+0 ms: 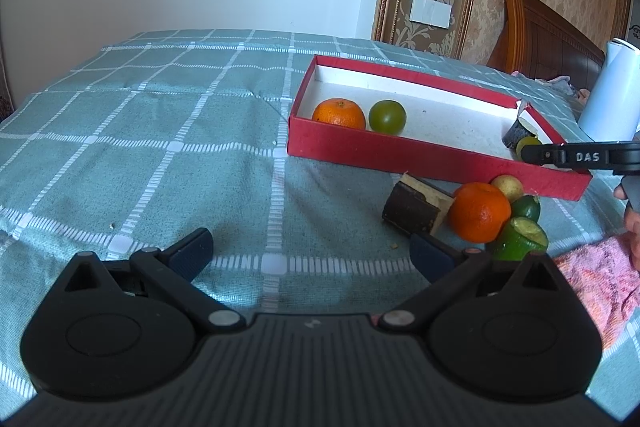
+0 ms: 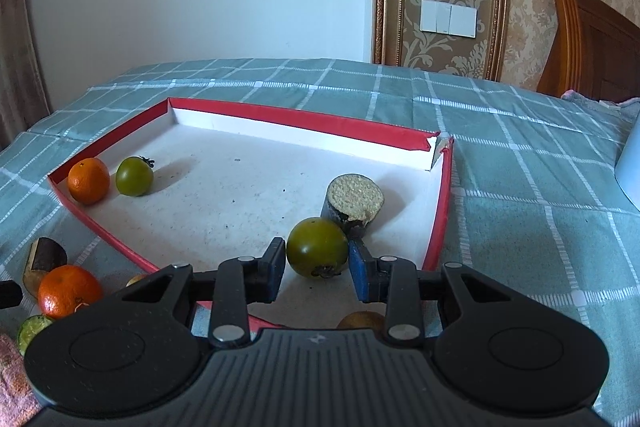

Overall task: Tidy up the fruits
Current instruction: 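Carry the green tomato into the red box and open the right gripper, then close the left gripper on the dark log piece with light cut face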

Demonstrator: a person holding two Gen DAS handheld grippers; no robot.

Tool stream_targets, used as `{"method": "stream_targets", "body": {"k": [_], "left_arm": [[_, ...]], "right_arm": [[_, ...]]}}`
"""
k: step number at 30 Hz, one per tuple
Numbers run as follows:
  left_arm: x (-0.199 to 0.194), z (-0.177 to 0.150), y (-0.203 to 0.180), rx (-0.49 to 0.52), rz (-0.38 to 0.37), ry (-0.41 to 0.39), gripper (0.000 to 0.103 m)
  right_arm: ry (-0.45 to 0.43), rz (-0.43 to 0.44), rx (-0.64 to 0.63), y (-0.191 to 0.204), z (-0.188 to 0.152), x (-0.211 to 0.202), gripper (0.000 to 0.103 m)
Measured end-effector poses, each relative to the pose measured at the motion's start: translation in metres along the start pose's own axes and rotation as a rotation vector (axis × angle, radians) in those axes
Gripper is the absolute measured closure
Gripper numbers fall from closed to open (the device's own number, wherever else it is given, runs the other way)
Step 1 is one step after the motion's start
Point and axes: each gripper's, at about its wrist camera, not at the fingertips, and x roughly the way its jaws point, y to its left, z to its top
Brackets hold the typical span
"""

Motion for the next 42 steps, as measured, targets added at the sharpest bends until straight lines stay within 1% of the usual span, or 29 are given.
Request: {"method": "stream_targets", "body": {"k": [1, 2, 4, 8, 10, 12, 13, 14, 15, 19, 22, 24, 27, 30, 32, 33, 34, 35, 39, 42], "left_arm": [[0.000, 0.000, 0.000, 0.001, 0.000, 0.000, 0.000], [0.000, 0.000, 0.000, 0.001, 0.001, 0.000, 0.000], [0.001, 0.000, 0.000, 0.002, 0.001, 0.001, 0.000], [0.000, 0.000, 0.000, 0.002, 0.001, 0.001, 0.000], [0.000, 0.000, 0.000, 0.003, 0.001, 0.001, 0.000], [0.001, 0.000, 0.000, 0.005, 0.002, 0.001, 0.000], [0.001, 0.000, -0.001, 0.007, 0.003, 0.000, 0.000], [0.000, 0.000, -0.001, 0.009, 0.005, -0.003, 0.000], [-0.001, 0.000, -0.001, 0.012, 0.007, -0.005, 0.000], [-0.008, -0.002, -0.010, 0.044, 0.017, -0.027, 0.000], [-0.015, -0.001, -0.019, 0.071, -0.022, -0.049, 0.000], [-0.017, 0.001, -0.029, 0.123, -0.014, -0.064, 0.000], [-0.014, 0.006, -0.045, 0.251, -0.013, -0.055, 0.000], [-0.008, 0.011, -0.053, 0.330, -0.045, -0.038, 0.000], [-0.003, 0.013, -0.055, 0.359, -0.092, -0.024, 0.001], [0.000, 0.015, -0.055, 0.366, -0.121, -0.013, 0.004], [0.001, 0.016, -0.055, 0.373, -0.142, -0.012, 0.012], [0.003, 0.018, -0.054, 0.380, -0.158, -0.007, 0.017], [0.008, 0.024, -0.048, 0.367, -0.222, 0.028, 0.021], [0.012, 0.025, -0.041, 0.380, -0.259, 0.044, 0.022]], "right_arm": [[-0.014, -0.007, 0.000, 0.000, 0.000, -0.003, 0.048], [-0.031, -0.015, -0.001, 0.000, 0.000, -0.007, 0.038], [-0.063, -0.023, -0.008, 0.000, -0.001, -0.014, 0.035], [-0.092, -0.032, -0.016, 0.001, -0.003, -0.024, 0.035], [-0.111, -0.039, -0.004, 0.000, -0.006, -0.029, 0.035], [-0.126, -0.026, 0.020, -0.004, -0.008, -0.036, 0.035], [-0.135, -0.015, 0.037, -0.006, -0.010, -0.040, 0.034], [-0.142, -0.004, 0.052, -0.009, -0.011, -0.043, 0.031], [-0.149, 0.003, 0.061, -0.010, -0.013, -0.047, 0.030], [-0.185, -0.010, 0.046, -0.008, -0.018, -0.057, 0.029], [-0.190, -0.018, 0.024, -0.004, -0.020, -0.059, 0.029], [-0.185, -0.010, 0.015, -0.002, -0.020, -0.058, 0.029], [-0.180, -0.011, 0.005, 0.000, -0.021, -0.058, 0.029], [-0.172, -0.012, 0.004, 0.000, -0.021, -0.056, 0.029], [-0.166, -0.012, 0.006, -0.001, -0.022, -0.056, 0.029], [-0.166, -0.013, 0.006, 0.000, -0.022, -0.055, 0.029], [-0.167, -0.014, 0.005, 0.000, -0.022, -0.055, 0.029], [-0.168, -0.014, 0.004, 0.000, -0.022, -0.056, 0.029], [-0.160, -0.020, -0.003, 0.002, -0.023, -0.054, 0.029], [-0.153, -0.020, -0.007, 0.003, -0.022, -0.053, 0.029]]}}
